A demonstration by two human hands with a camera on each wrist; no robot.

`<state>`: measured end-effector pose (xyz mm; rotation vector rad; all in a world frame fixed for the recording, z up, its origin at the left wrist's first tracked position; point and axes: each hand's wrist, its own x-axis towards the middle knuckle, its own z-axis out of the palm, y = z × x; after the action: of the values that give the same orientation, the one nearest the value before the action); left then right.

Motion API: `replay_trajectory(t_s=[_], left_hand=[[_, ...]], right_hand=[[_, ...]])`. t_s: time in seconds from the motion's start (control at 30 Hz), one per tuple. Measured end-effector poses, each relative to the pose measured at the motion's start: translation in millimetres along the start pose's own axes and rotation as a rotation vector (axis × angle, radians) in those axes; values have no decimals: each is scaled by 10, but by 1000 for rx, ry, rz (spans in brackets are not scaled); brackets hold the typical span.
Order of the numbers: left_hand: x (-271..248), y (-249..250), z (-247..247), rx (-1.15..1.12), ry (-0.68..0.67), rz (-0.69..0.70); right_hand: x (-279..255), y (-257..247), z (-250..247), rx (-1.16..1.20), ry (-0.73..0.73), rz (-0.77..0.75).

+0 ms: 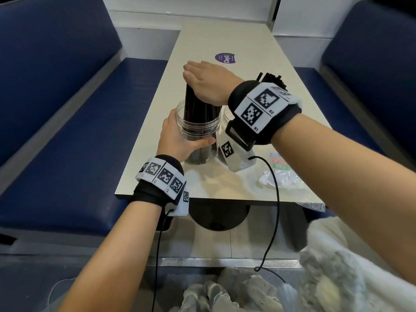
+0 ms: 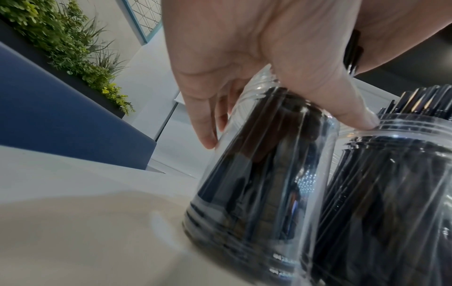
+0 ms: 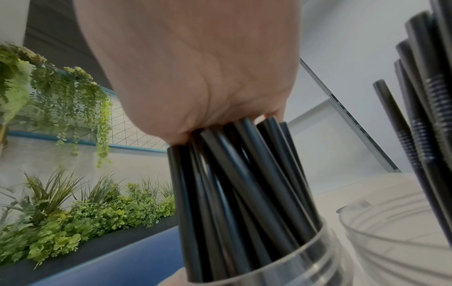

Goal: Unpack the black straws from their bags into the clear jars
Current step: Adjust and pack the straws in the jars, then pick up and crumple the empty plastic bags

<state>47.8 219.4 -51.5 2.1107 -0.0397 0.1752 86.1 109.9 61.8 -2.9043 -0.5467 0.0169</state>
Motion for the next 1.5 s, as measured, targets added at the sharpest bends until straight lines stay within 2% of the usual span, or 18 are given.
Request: replay_trajectory(t_s=[0.13,0.4,0.77,0.87,0.93,1.0,1.03,1.07,1.13,1.23,1.3,1.4,1.5], left_hand=[[16,-25,23,3,14,-1],[32,-47,41,6,34,-11],[-77,85,-10,44,6,-99],[-259,275,-115,102,36,-123],[-440,413,-200,90,167,-96],[-655,571,-242,41,312,26],[-762,678,-236,27,332,111],[-856,794,-202,17,295,189],[-983,1013,-41,-29,126,278],[-998,1212,401,-62,-141,285],[-913,1237,769,21,-294,246],[-740,1193,1310,240,-488,117],[-614,1102,1702,430,-537,2]], right_hand=[[-40,7,-25,-11,-14,-14],[-424,11,-216,120,141,-41],[-920,143,-216,275,243,-77],[-1130,249,-213,355,392,-75],[-1341,376,-209,435,552,-52],[-1564,573,-185,510,692,11],[-1654,692,-158,533,738,67],[-1729,824,-120,545,765,133],[-1807,1103,-11,560,776,274],[-1823,1520,231,570,734,512],[-1783,1737,431,590,634,667],[-1708,1958,694,660,389,833],[-1644,2073,828,663,184,911]])
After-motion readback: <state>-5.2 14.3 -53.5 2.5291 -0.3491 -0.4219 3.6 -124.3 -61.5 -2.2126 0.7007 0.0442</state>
